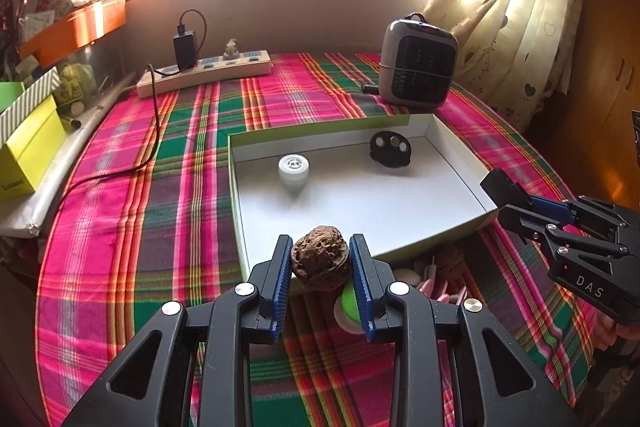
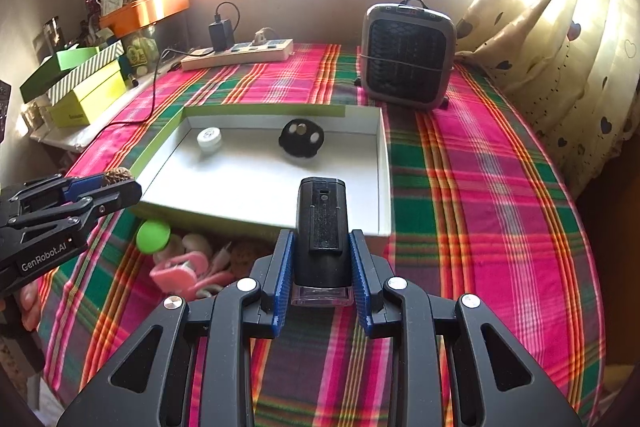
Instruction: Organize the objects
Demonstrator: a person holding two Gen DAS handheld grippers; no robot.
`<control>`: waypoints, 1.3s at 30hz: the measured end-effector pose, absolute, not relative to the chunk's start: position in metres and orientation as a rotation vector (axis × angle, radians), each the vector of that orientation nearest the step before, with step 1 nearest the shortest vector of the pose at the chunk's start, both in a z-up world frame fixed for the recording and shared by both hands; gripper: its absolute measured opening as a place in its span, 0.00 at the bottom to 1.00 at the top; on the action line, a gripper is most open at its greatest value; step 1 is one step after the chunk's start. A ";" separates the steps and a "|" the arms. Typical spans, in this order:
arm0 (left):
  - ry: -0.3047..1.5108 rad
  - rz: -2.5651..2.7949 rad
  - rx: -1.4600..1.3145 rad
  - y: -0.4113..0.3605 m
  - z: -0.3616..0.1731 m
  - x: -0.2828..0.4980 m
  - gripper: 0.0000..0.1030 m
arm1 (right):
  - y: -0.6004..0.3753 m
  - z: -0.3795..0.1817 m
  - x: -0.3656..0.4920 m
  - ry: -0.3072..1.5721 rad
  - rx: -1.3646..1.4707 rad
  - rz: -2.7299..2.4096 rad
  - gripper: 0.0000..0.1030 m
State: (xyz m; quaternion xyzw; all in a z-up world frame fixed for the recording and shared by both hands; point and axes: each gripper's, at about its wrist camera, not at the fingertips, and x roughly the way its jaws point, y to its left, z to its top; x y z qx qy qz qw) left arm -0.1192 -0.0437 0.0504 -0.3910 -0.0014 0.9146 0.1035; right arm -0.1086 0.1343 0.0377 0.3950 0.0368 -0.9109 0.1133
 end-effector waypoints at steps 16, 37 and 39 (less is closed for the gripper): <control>-0.054 2.699 -1.223 -0.047 0.038 -0.171 0.26 | 0.133 0.030 -0.170 0.174 1.213 -2.680 0.28; -0.025 2.700 -1.281 -0.043 0.019 -0.200 0.26 | 0.125 0.014 -0.214 0.204 1.259 -2.651 0.28; -0.013 2.696 -1.285 -0.041 0.018 -0.201 0.26 | 0.123 0.012 -0.216 0.213 1.265 -2.646 0.28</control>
